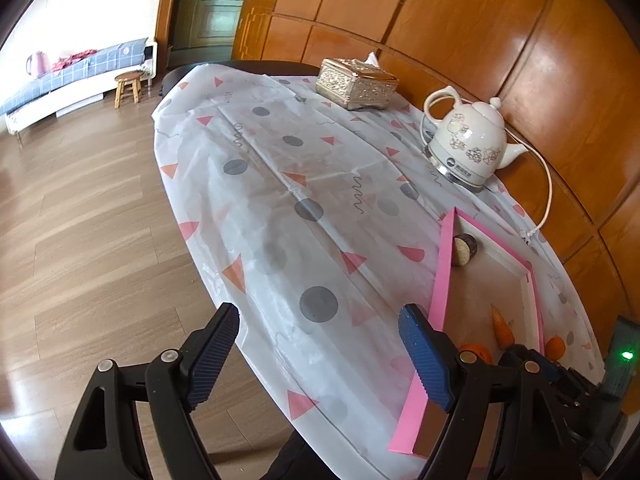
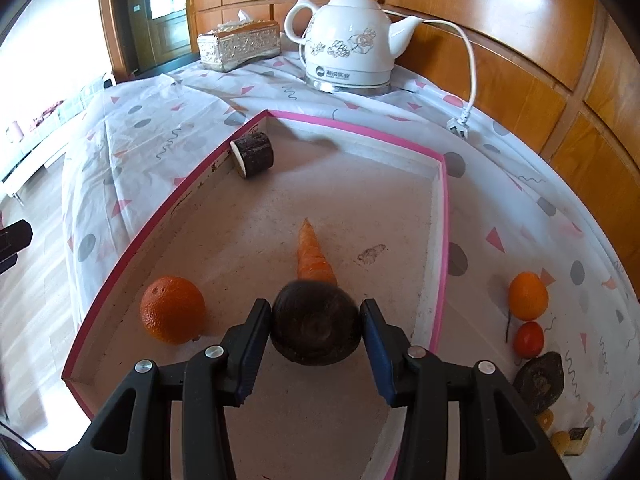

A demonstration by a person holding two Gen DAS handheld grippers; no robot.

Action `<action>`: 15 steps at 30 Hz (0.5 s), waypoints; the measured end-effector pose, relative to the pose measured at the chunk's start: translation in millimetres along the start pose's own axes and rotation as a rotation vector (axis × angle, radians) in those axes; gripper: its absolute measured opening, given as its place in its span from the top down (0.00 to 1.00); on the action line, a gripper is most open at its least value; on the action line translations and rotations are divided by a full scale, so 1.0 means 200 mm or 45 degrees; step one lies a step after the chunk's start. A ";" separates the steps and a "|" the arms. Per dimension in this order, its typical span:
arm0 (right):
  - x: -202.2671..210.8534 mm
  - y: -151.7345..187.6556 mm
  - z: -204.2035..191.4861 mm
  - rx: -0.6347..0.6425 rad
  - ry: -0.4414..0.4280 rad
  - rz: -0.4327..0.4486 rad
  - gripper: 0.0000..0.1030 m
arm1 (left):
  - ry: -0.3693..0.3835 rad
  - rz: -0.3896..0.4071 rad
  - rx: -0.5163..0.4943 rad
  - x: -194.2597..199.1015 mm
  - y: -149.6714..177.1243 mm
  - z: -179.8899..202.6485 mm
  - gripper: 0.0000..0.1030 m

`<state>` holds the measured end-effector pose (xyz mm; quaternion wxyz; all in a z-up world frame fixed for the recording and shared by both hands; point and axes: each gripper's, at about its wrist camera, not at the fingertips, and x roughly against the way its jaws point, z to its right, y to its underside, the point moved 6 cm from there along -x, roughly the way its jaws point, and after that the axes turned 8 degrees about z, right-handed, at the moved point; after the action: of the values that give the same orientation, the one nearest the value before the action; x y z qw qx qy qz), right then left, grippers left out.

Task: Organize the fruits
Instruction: 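Lower the beet into the pink tray and open the right tool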

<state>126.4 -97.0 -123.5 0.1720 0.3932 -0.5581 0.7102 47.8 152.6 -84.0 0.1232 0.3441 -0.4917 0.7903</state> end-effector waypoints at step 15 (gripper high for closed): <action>0.28 0.02 0.13 -0.166 0.048 0.168 0.53 | 0.142 -0.002 -0.170 0.06 0.05 0.22 0.20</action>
<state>98.1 -132.2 -83.0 0.1605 0.3303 -0.6244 0.6894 51.6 109.1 -69.7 0.1736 0.2911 -0.5353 0.7736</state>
